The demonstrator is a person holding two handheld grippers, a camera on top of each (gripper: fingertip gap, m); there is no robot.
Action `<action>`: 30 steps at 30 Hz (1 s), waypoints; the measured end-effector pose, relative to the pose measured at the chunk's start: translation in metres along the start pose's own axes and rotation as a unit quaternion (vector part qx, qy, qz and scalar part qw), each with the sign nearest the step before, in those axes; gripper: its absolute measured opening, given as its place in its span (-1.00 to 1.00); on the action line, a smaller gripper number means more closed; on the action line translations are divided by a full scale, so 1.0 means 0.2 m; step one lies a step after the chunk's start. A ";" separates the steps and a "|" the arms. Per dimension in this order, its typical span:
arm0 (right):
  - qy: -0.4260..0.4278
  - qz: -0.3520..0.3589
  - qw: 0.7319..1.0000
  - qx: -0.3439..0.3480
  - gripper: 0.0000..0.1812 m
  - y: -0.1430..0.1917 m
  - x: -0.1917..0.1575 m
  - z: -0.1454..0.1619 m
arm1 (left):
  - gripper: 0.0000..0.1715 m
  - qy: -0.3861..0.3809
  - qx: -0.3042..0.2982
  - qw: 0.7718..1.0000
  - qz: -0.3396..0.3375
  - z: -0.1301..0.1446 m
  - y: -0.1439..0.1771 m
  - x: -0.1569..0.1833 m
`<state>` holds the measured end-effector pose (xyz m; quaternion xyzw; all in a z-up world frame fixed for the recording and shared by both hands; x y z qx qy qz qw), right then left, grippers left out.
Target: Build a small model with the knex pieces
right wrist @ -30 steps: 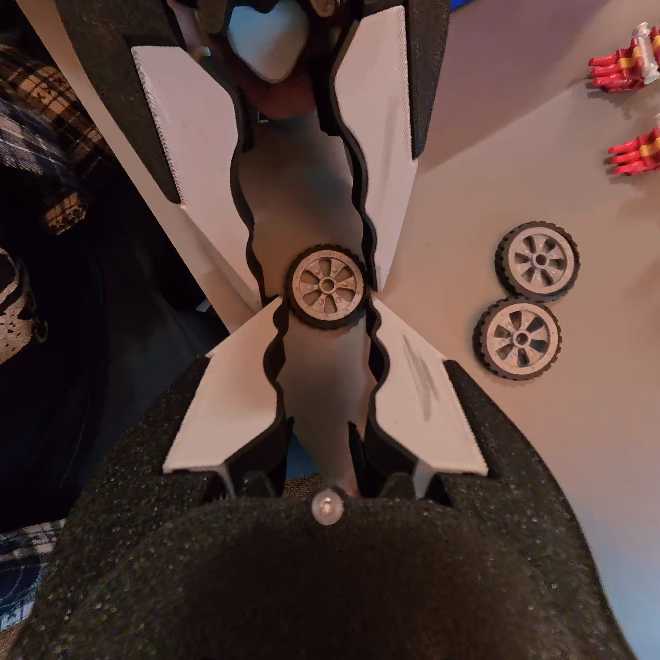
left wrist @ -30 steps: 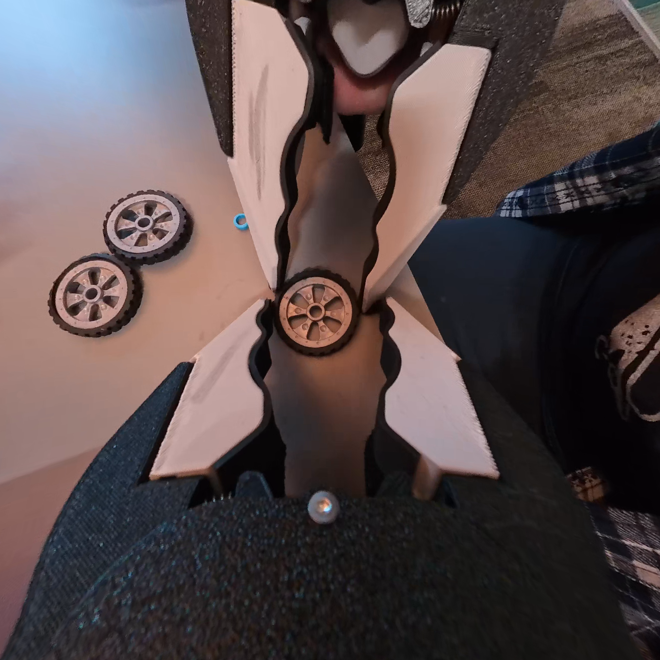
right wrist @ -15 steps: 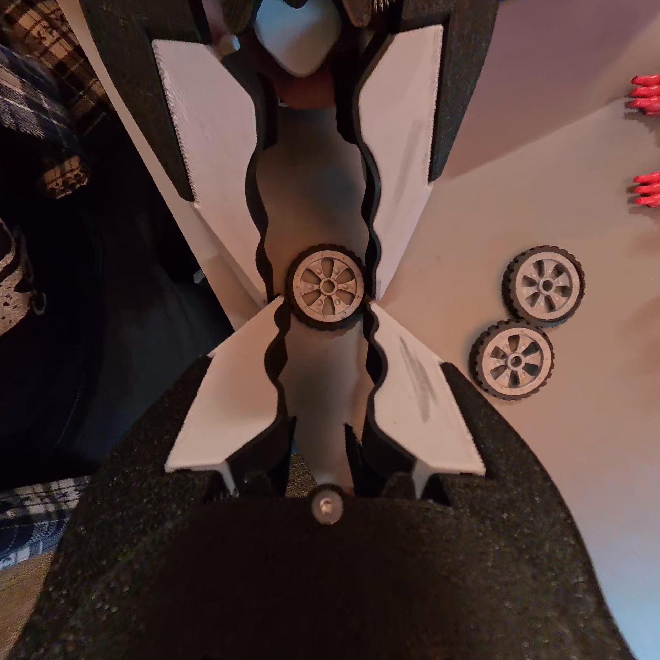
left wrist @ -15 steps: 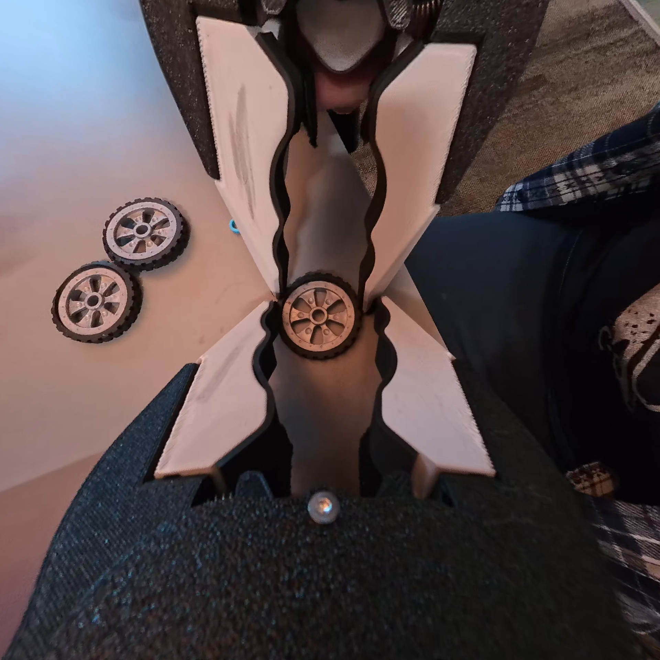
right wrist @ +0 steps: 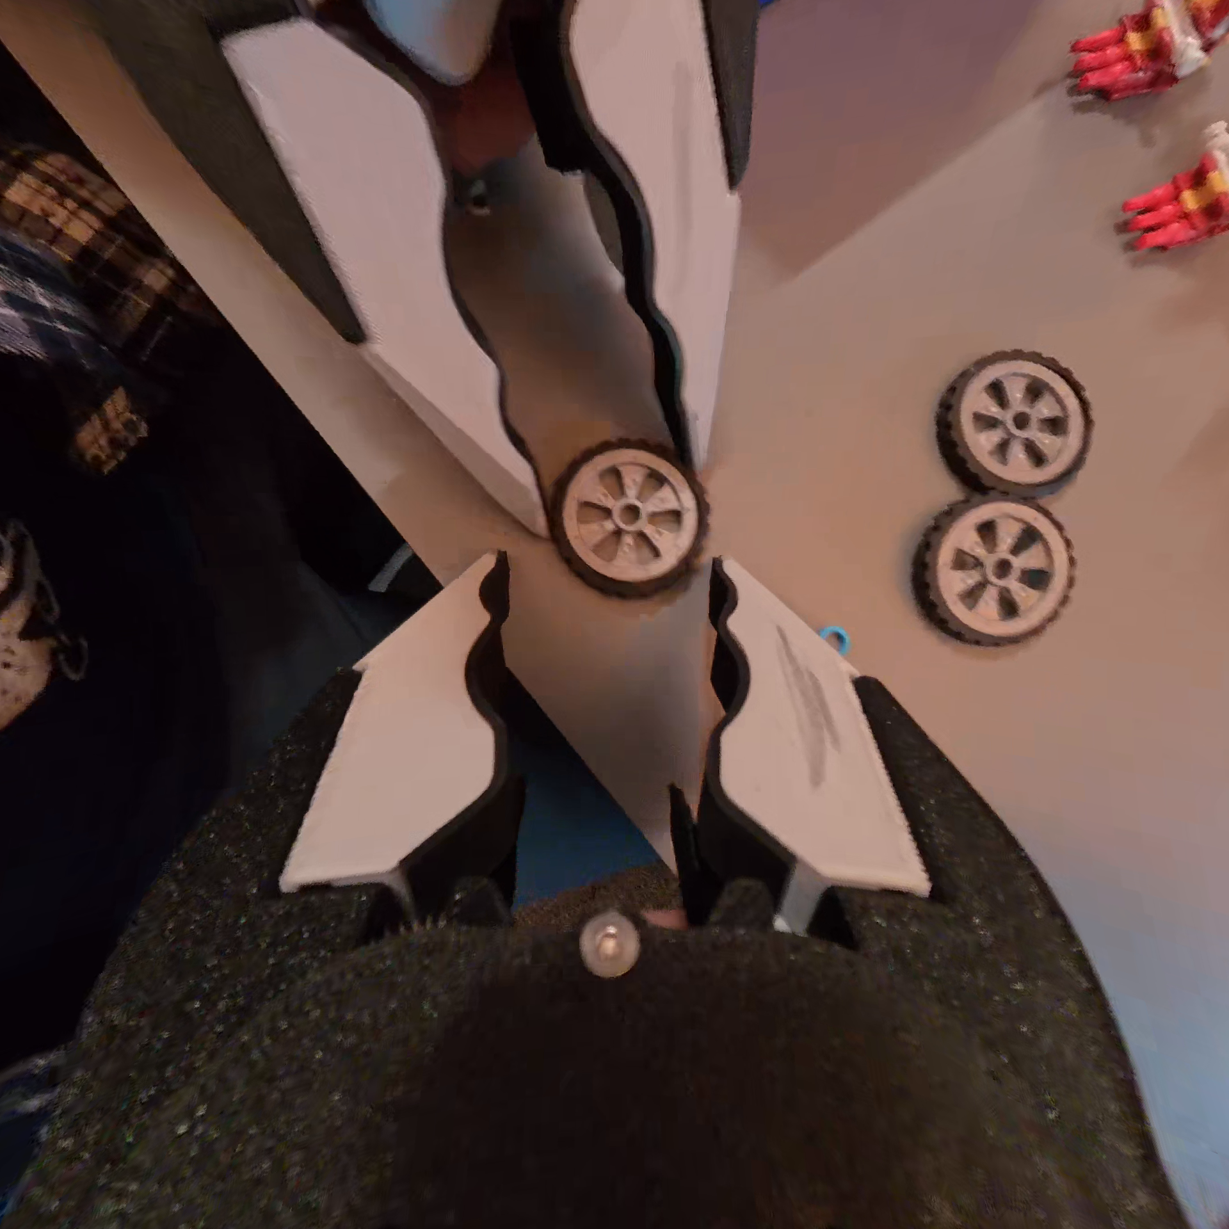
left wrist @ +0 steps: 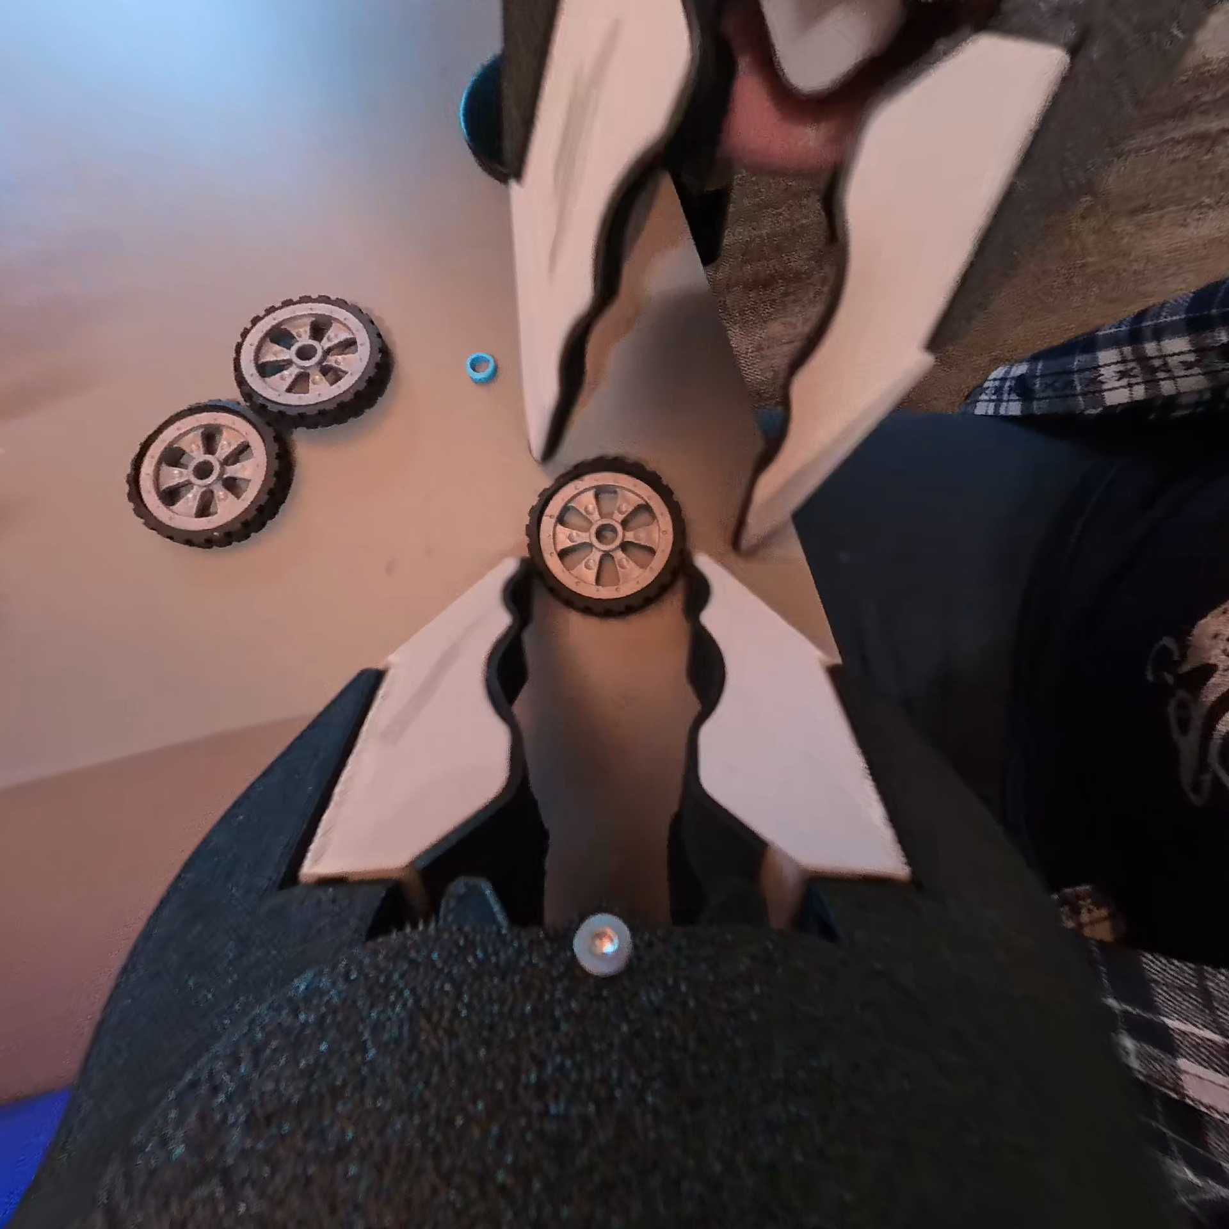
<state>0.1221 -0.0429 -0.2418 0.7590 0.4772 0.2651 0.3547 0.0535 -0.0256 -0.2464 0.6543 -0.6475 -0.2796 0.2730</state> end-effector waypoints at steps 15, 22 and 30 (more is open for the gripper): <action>-0.041 0.051 0.996 0.056 -0.51 0.06 0.11 -0.08 | -0.61 -0.029 0.076 0.992 -0.098 -0.01 0.08 -0.02; -0.048 0.125 0.990 0.045 -0.51 0.07 0.35 -0.17 | -0.61 -0.053 0.062 0.990 -0.114 -0.01 0.05 -0.01; -0.152 0.216 0.964 0.003 -0.51 -0.03 0.68 -0.11 | -0.61 -0.068 0.055 0.990 -0.112 -0.02 0.03 0.00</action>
Point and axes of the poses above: each gripper's, where its closed fingertips meet, y back along the fingers, z out of its underside, x = y × z across the jaws, the point moved 5 cm from there along y, back along the fingers, and after that the axes turned 1 degree about y, right-handed, at the moved point
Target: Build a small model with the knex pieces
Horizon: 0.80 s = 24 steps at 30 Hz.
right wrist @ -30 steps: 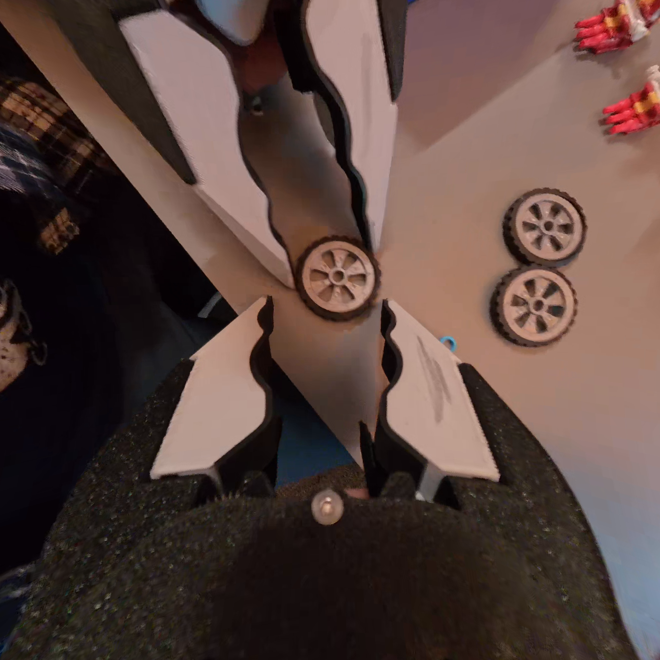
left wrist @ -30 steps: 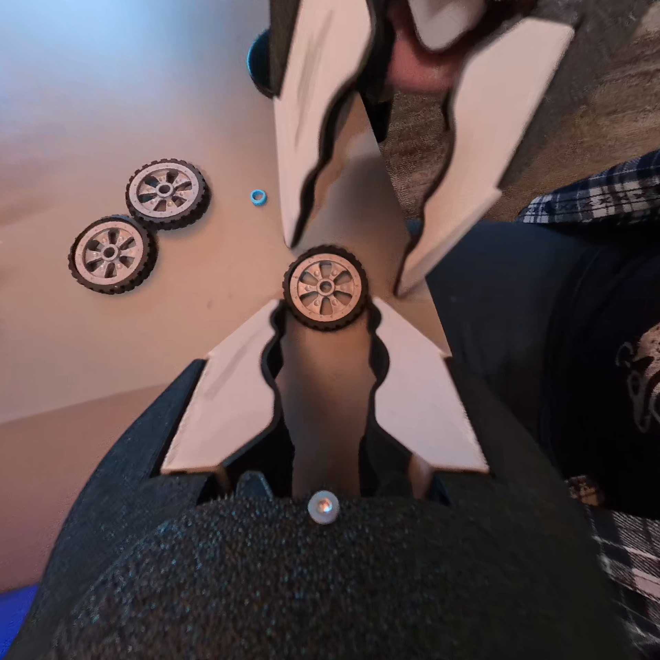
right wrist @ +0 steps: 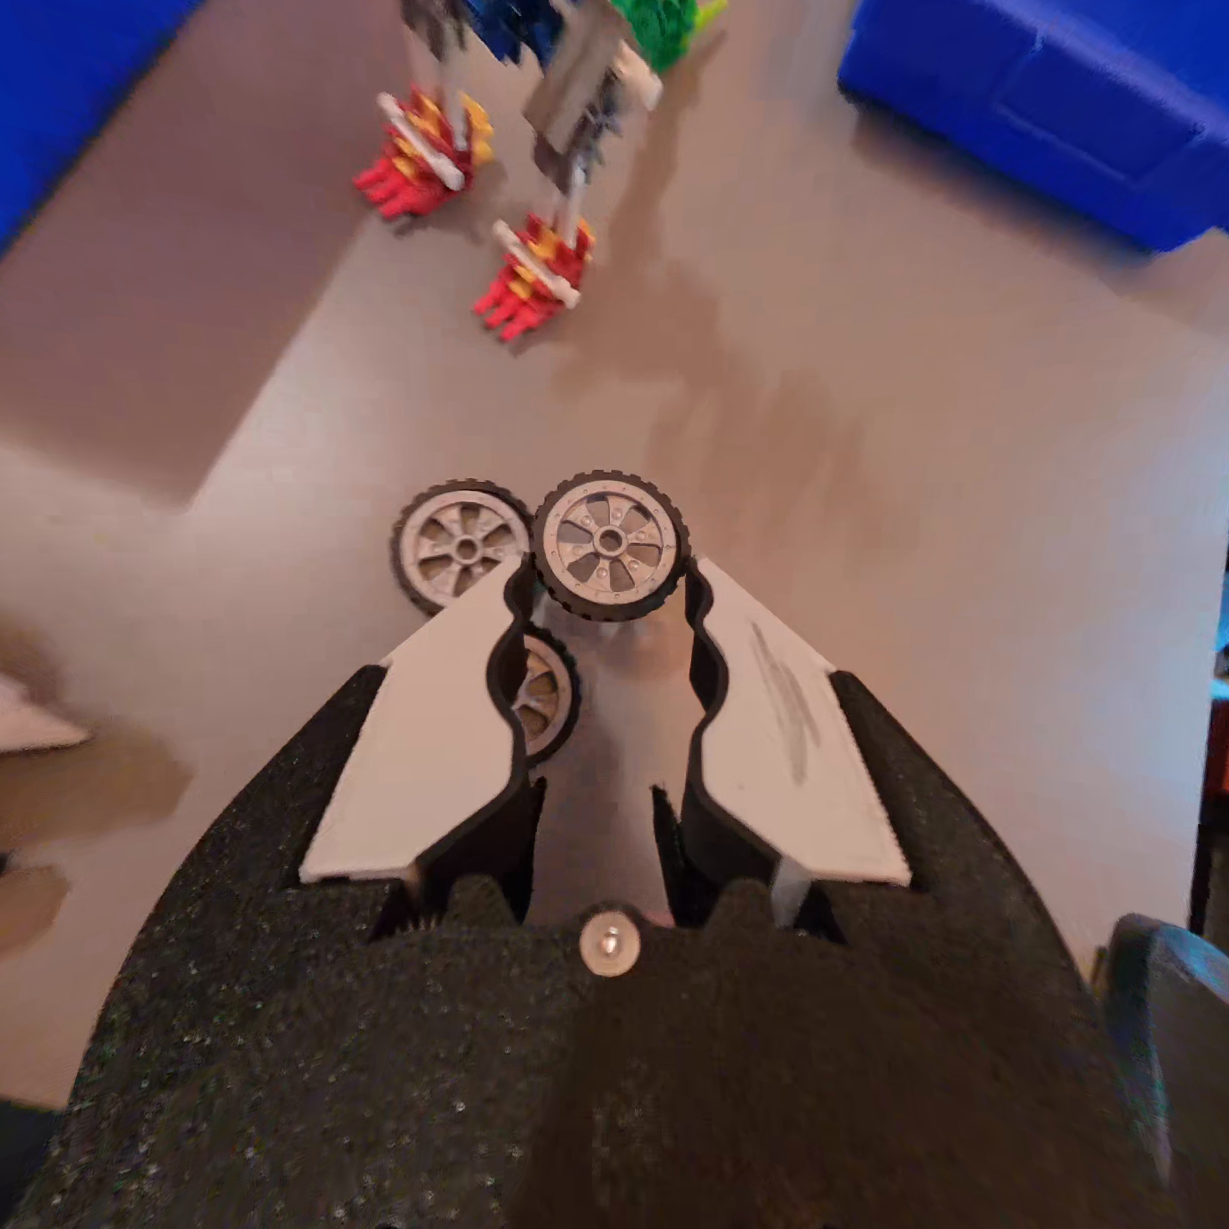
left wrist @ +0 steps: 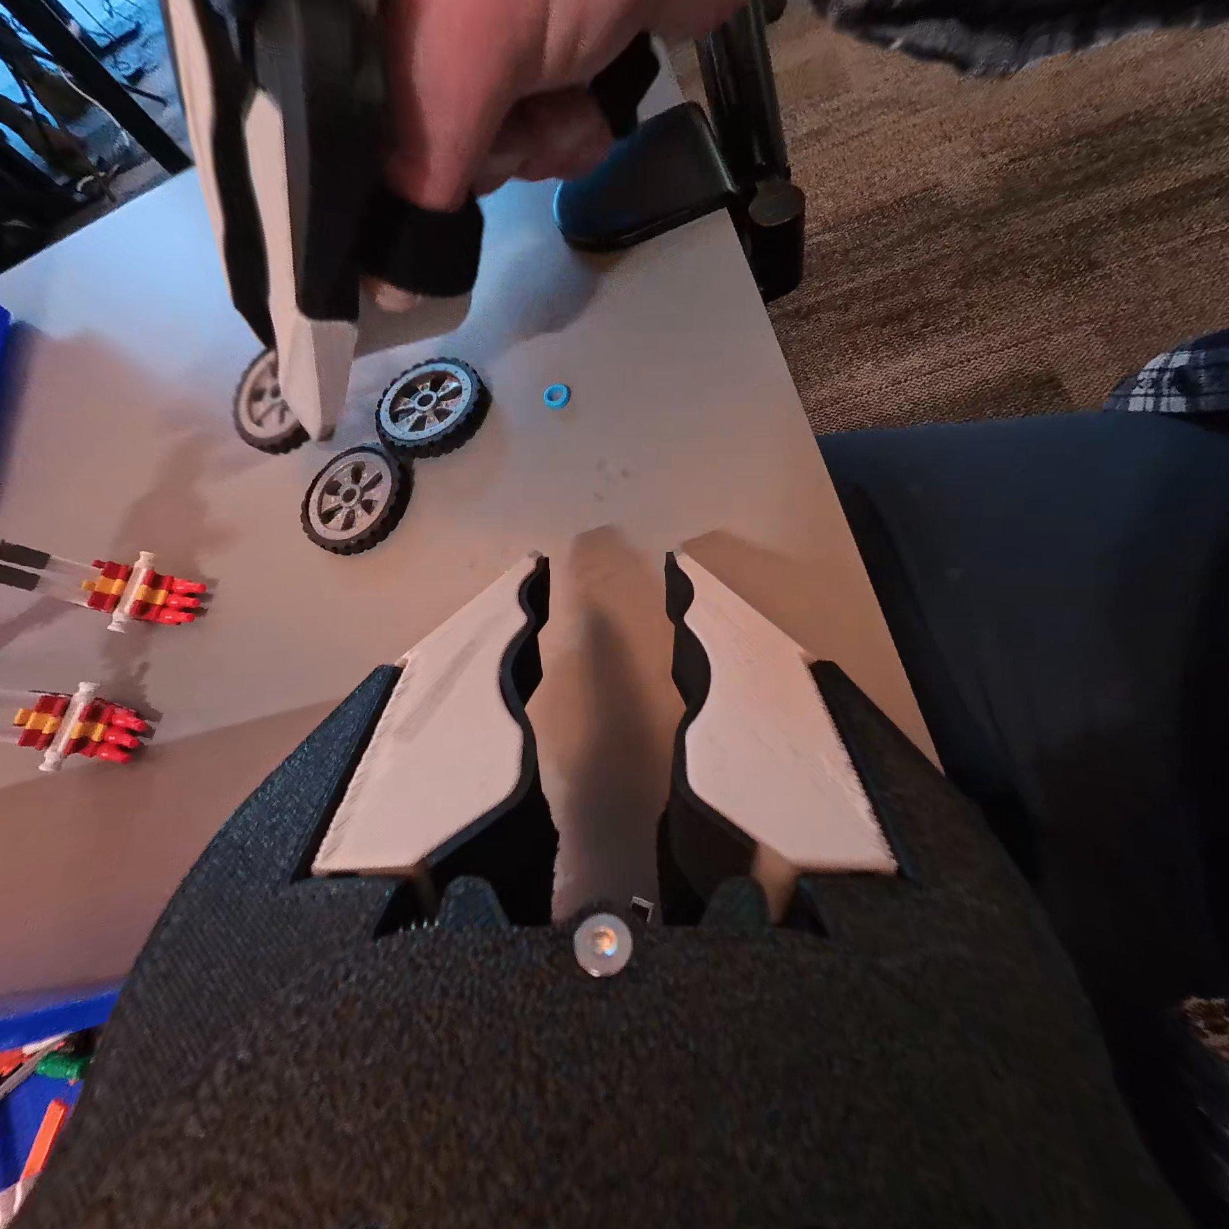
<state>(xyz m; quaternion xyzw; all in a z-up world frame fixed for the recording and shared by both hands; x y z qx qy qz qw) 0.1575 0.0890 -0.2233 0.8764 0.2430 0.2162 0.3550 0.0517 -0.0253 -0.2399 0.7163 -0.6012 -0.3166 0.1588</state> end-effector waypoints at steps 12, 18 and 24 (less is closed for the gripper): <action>-0.035 -0.037 0.998 0.037 -0.37 0.15 -0.02 0.01 | -0.49 -0.003 0.038 0.999 0.011 -0.07 0.08 0.00; 0.006 -0.064 0.995 0.070 -0.38 0.30 -0.14 0.07 | -0.46 -0.018 0.082 0.995 -0.056 -0.21 0.40 -0.14; 0.055 -0.108 0.985 0.124 -0.40 0.34 -0.33 0.08 | -0.63 0.031 -0.105 0.981 -0.161 0.07 0.72 -0.48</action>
Point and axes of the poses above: each gripper's, where its closed fingertips meet, y back along the fingers, z out of its underside, x = y × z across the jaws, the point moved 5 cm from there along y, back along the fingers, and after that the axes turned 1 degree about y, right-handed, at the moved point
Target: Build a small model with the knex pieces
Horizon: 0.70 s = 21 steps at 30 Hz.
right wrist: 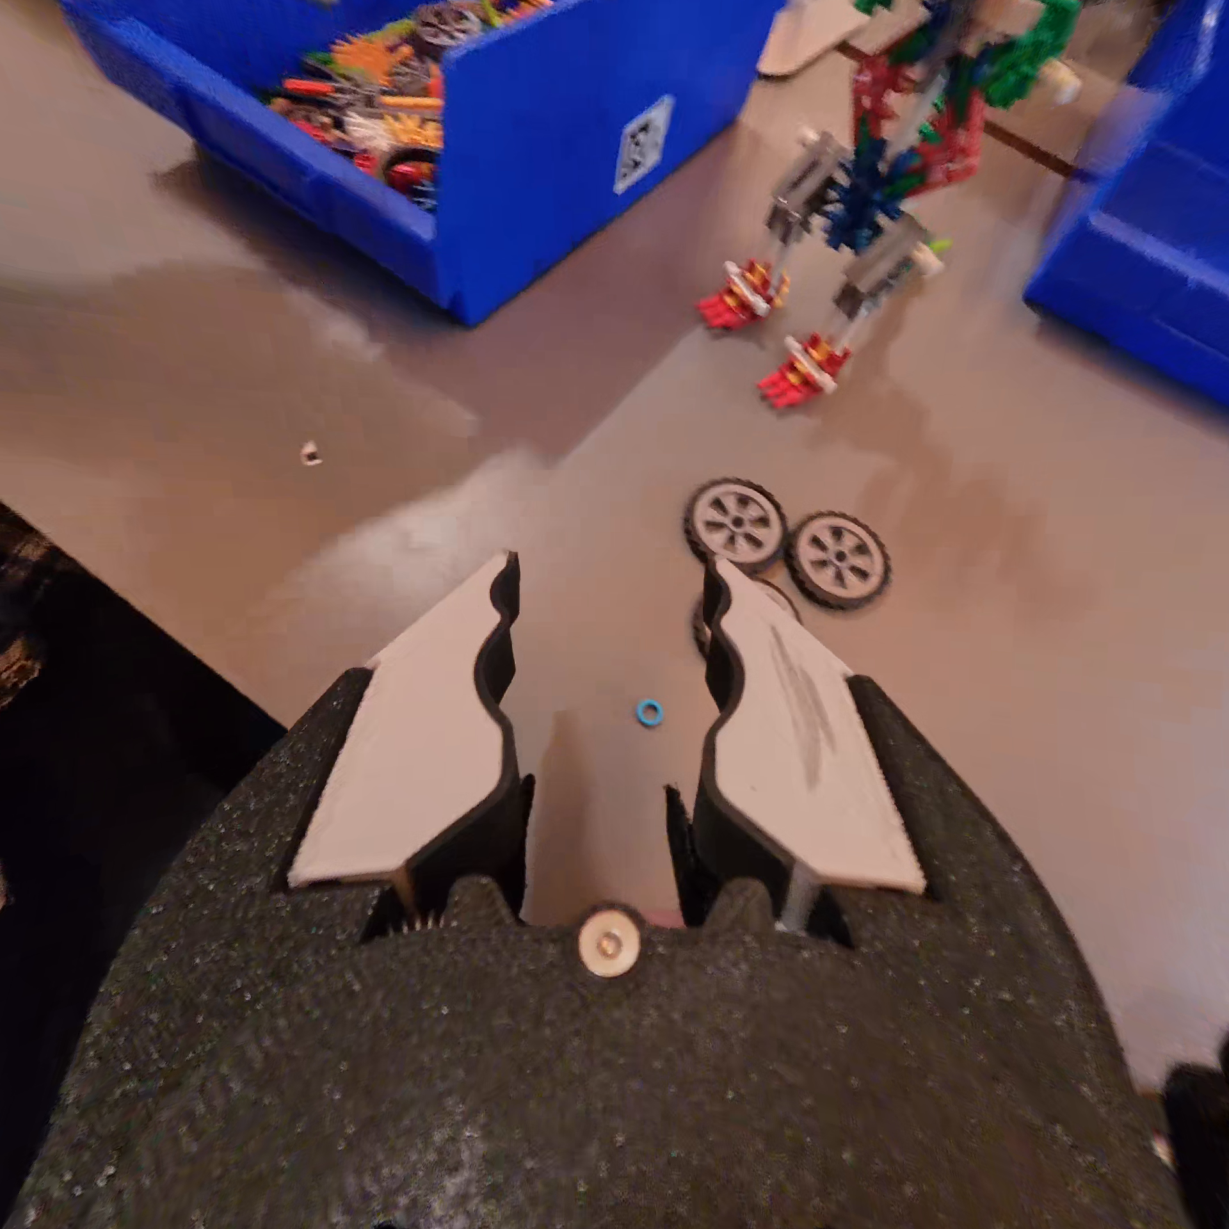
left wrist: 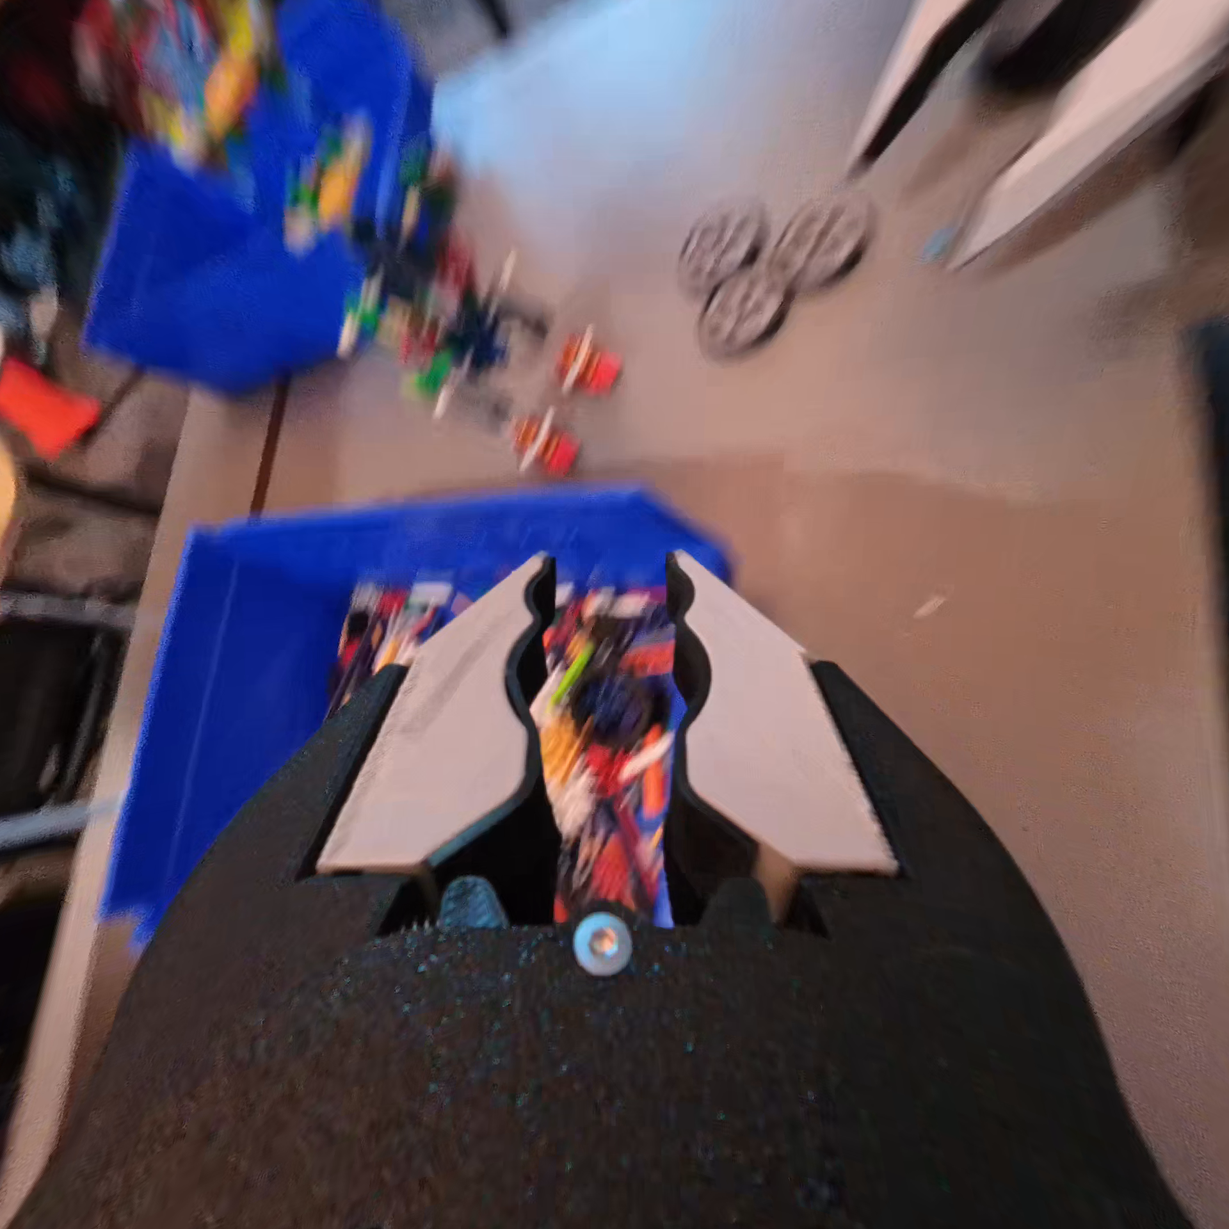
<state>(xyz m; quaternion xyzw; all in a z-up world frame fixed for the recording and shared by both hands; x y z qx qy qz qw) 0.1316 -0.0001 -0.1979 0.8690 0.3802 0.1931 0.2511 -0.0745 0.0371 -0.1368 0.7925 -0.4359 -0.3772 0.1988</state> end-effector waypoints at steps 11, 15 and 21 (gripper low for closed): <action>0.030 -0.062 0.997 0.018 -0.41 -0.12 -0.15 0.05 | -0.73 -0.017 -0.233 0.968 0.095 0.39 -0.16 -0.14; 0.045 -0.074 0.996 0.012 -0.43 -0.15 -0.19 0.08 | -0.74 -0.017 -0.272 0.956 0.105 0.47 -0.25 -0.16; 0.050 -0.079 0.995 0.019 -0.43 -0.14 -0.19 0.07 | -0.88 -0.020 -0.273 0.956 0.102 0.48 -0.29 -0.17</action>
Point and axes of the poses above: each gripper's, where its closed fingertips meet, y back along the fingers, z out of its underside, x = y × z across the jaws, the point moved 5 cm from there along y, back along the fingers, and after that the axes turned 1 degree about y, right-handed, at the moved point
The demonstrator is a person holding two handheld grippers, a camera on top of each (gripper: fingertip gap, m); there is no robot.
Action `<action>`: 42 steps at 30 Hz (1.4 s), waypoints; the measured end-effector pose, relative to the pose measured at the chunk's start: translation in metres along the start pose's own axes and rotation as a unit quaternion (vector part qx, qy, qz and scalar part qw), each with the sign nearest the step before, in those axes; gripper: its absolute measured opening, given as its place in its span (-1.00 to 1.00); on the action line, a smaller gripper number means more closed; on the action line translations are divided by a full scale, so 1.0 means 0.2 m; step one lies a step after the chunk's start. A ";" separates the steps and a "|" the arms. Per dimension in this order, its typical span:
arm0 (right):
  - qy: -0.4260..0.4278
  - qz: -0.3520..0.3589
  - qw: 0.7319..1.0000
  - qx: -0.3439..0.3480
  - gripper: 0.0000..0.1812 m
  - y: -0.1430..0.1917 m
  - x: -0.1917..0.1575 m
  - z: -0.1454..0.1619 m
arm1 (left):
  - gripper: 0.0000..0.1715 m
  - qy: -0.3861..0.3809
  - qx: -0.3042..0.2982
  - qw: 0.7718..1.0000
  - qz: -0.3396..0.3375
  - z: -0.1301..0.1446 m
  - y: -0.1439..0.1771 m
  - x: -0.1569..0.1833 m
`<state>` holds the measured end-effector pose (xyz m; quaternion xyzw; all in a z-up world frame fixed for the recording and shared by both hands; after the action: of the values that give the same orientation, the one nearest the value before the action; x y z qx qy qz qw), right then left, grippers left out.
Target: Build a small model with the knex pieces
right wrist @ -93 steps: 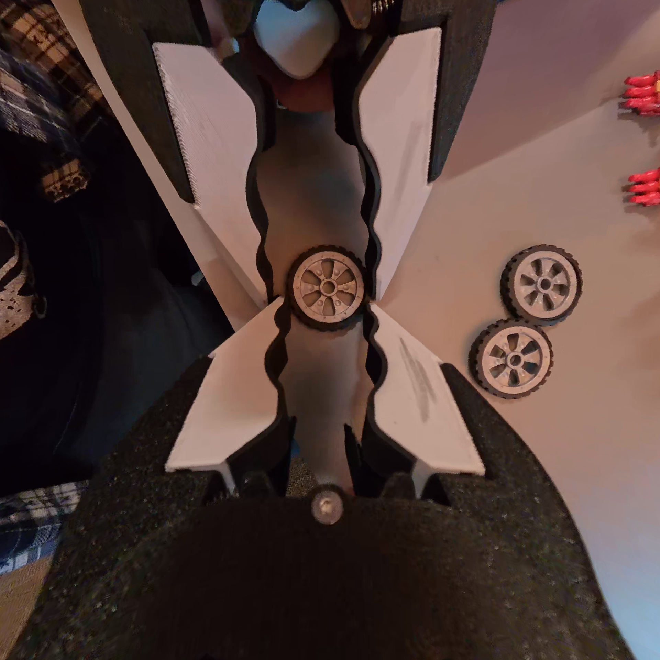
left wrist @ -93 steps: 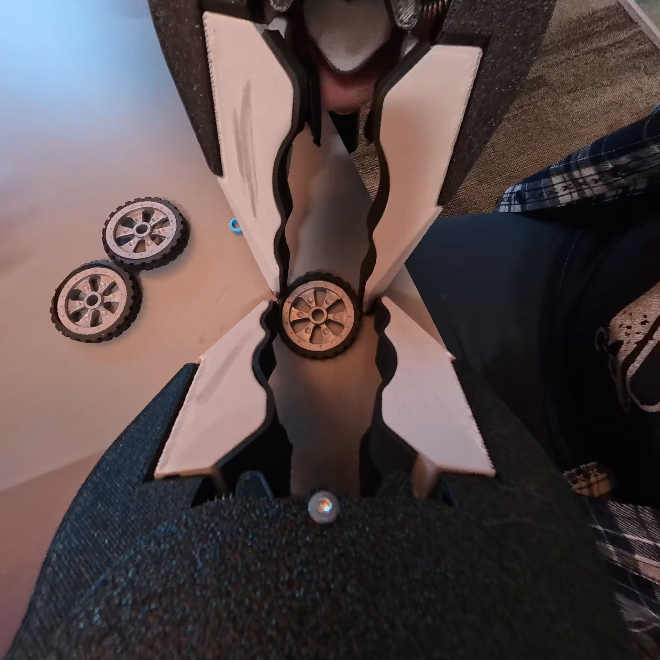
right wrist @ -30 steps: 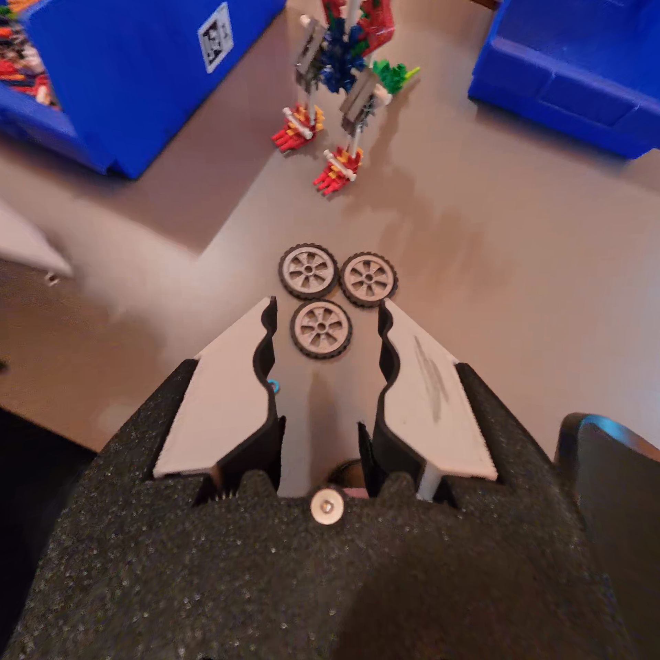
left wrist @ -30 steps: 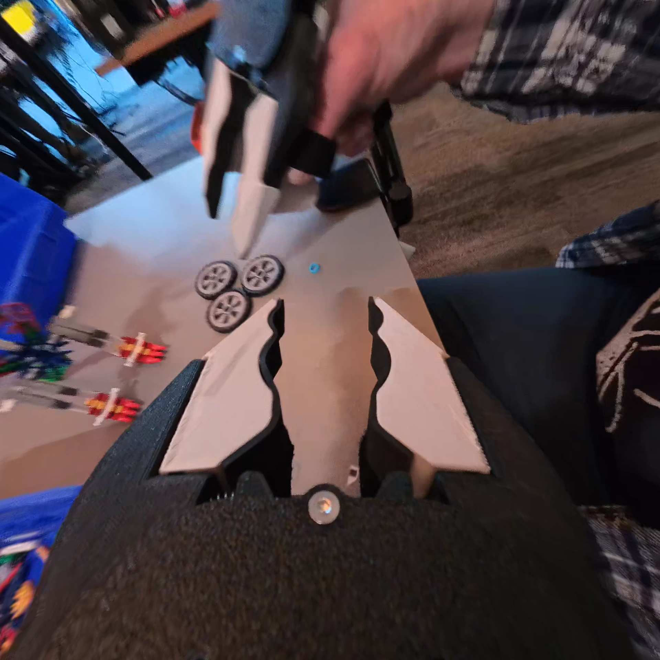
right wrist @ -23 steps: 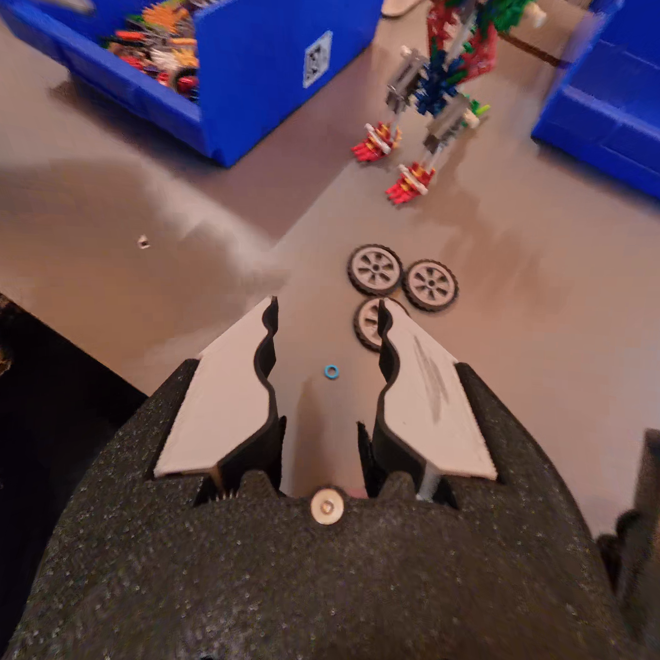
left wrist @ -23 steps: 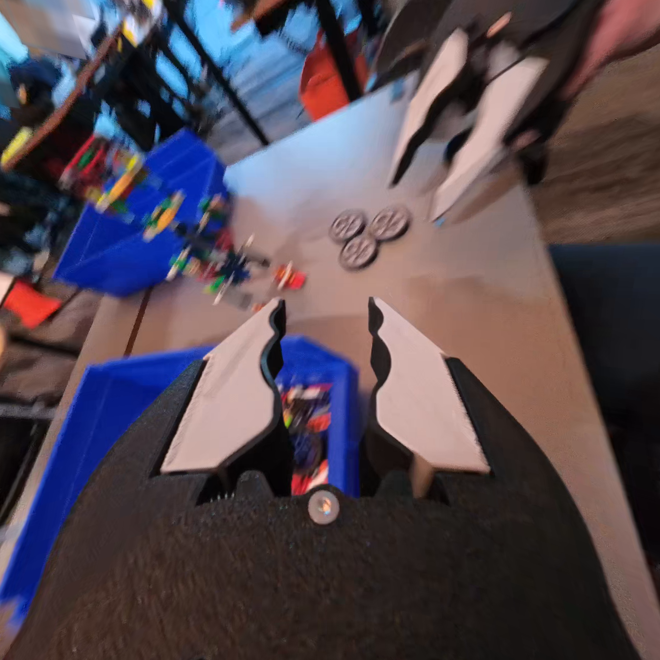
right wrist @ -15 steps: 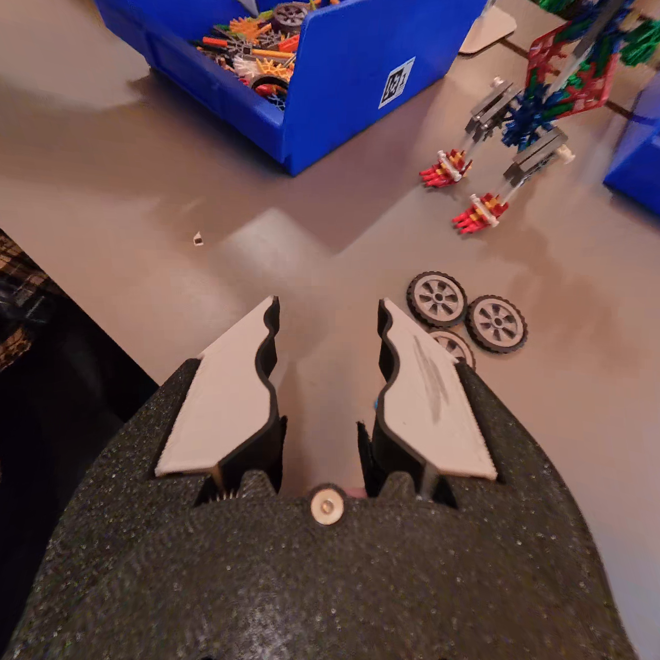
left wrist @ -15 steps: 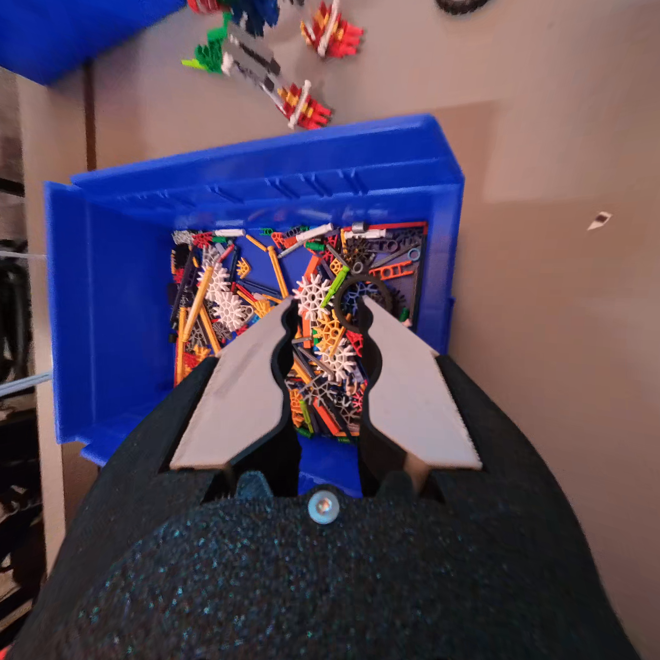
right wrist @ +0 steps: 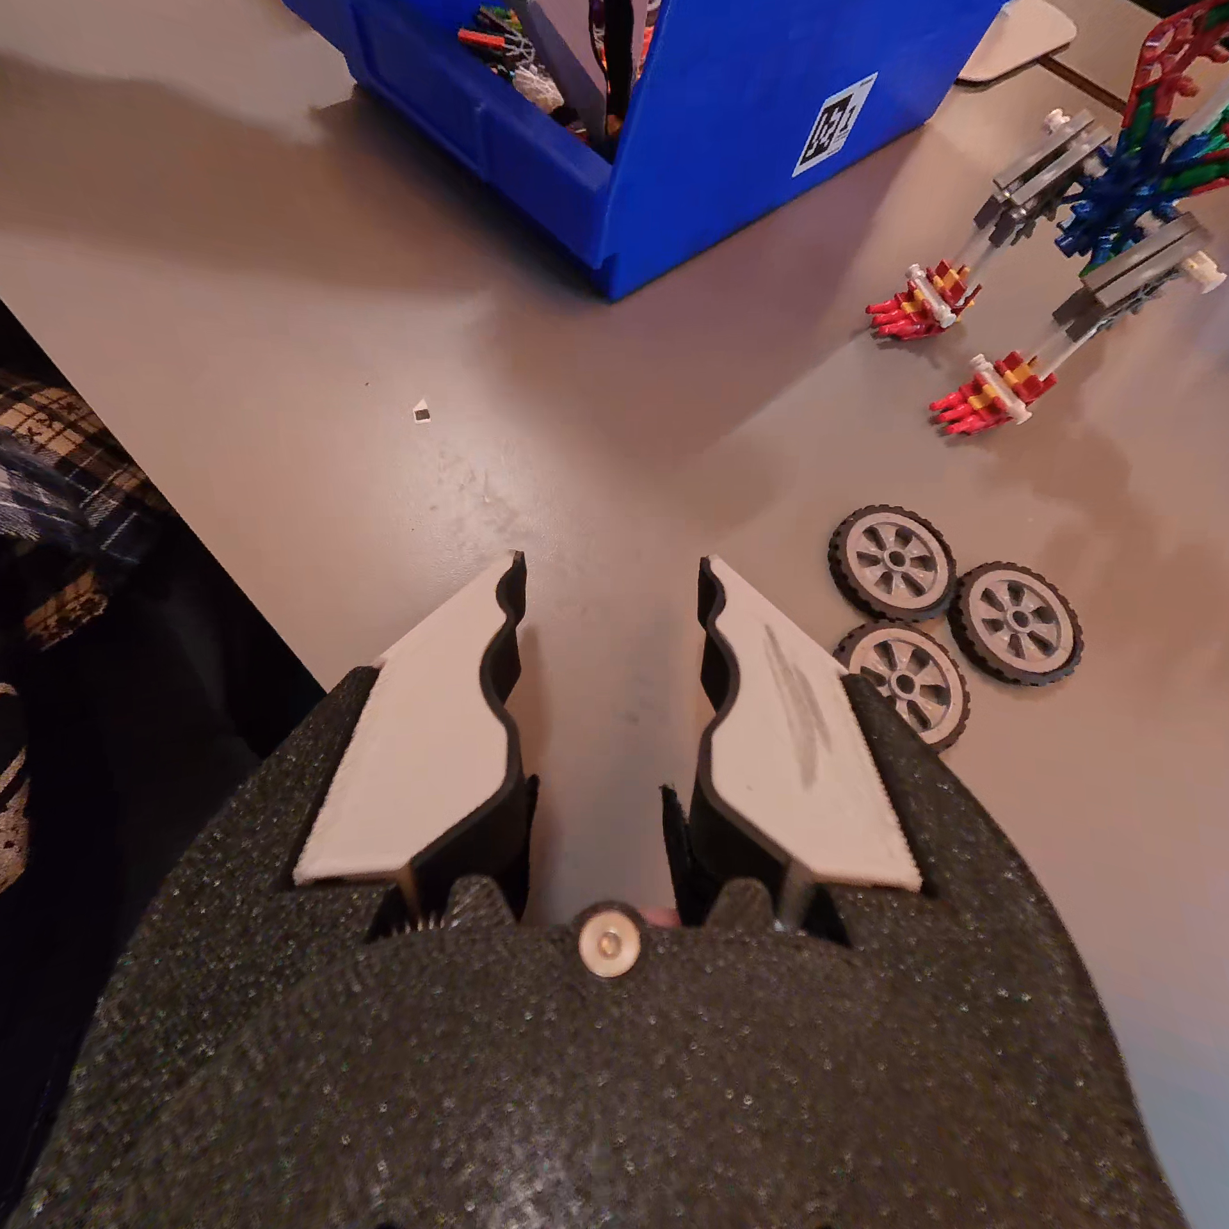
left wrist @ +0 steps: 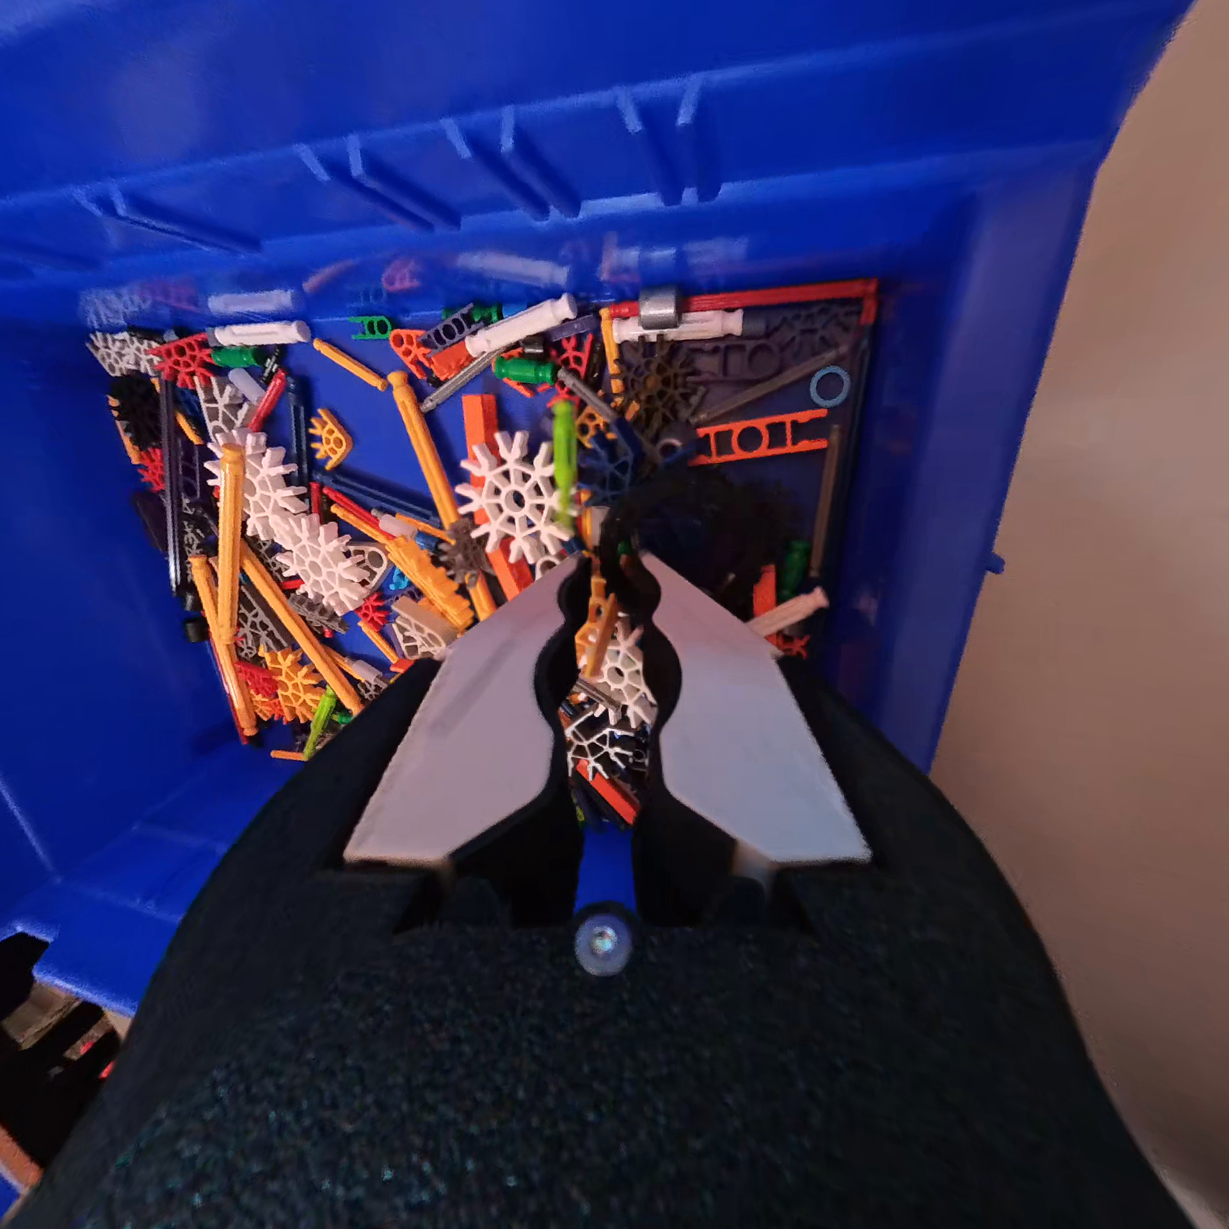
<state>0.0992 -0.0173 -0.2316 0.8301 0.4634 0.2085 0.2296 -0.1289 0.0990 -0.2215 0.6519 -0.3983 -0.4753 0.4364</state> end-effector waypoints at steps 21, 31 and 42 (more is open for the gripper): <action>0.111 0.129 0.983 0.072 -0.19 0.02 -0.04 -0.35 | -0.97 0.049 0.249 0.967 -0.018 -0.30 0.39 0.18; 0.215 0.173 0.960 0.043 -0.23 -0.13 -0.12 -0.43 | -0.96 0.017 0.262 0.963 0.057 -0.48 0.36 0.40; 0.187 0.164 0.968 0.043 -0.49 -0.09 -0.11 -0.38 | -0.80 0.024 0.274 0.959 0.070 -0.51 0.33 0.46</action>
<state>0.0333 -0.0131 -0.1835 0.8500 0.3640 0.3751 0.0657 -0.0157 0.0124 -0.1666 0.7282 -0.5473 -0.3008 0.2822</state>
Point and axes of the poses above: each gripper's, where its closed fingertips meet, y back along the fingers, z out of its underside, x = y × z across the jaws, the point moved 5 cm from there along y, back along the fingers, and after that the axes turned 1 degree about y, right-handed, at the moved point
